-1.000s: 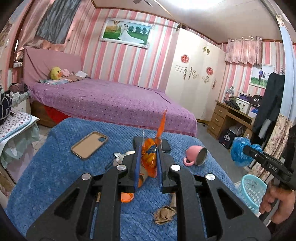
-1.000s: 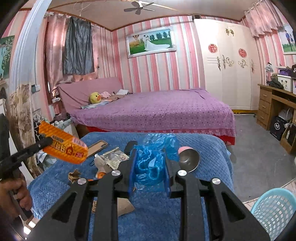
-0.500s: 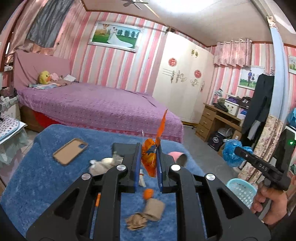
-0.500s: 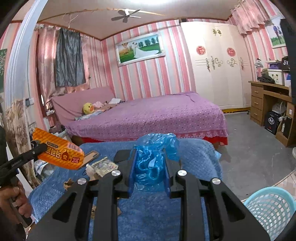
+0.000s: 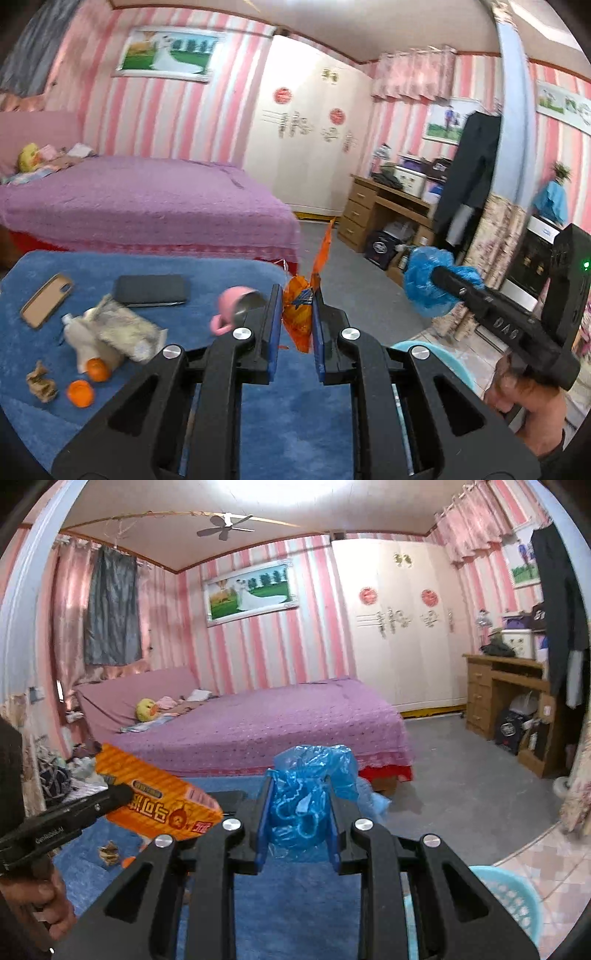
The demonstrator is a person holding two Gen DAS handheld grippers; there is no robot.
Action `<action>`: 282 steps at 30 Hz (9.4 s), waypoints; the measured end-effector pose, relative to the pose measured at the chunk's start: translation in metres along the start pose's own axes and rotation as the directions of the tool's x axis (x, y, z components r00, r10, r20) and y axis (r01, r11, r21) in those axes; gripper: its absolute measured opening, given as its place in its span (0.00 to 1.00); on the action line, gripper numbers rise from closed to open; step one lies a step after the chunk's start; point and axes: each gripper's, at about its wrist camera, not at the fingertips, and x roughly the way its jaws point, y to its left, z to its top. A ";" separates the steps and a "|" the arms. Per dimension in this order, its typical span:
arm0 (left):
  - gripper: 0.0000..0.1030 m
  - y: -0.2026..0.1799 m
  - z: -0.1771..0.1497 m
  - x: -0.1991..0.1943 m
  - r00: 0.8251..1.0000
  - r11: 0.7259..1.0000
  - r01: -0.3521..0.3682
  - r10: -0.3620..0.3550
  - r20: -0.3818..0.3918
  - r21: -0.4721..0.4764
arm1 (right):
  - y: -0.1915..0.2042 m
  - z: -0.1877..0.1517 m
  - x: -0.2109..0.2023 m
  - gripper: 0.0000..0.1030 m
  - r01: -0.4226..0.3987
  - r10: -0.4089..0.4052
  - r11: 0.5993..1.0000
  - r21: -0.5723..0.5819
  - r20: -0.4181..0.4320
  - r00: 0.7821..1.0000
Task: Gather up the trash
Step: 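Carry the orange snack bag in the left tool while the right tool carries the blue bag to the basket, then open the left tool over the blue basket while the right tool opens over it too, then move both open tools back over the trash on the blanket, then grasp the crumpled brown paper with the left tool while the right tool grasps the silver wrapper, then carry the brown paper in the left tool while the right tool carries the wrapper to the basket, then open the left tool over the basket while the right tool releases the wrapper into it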
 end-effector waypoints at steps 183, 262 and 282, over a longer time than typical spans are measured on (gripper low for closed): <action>0.37 0.207 -0.061 -0.055 0.972 0.951 -0.231 0.216 -0.091 -0.207 | 0.145 -0.054 0.058 0.01 -0.159 0.142 0.980 -0.119 -0.144 0.979; 0.37 -0.129 -0.071 0.103 0.961 0.976 0.211 -0.198 -0.195 0.048 | -0.132 -0.041 -0.039 0.02 0.235 -0.220 0.949 0.212 -0.095 0.971; 0.82 -0.183 -0.107 0.151 0.943 0.965 0.212 -0.161 -0.290 0.152 | -0.180 -0.046 -0.070 0.53 0.341 -0.351 0.886 0.314 -0.027 0.936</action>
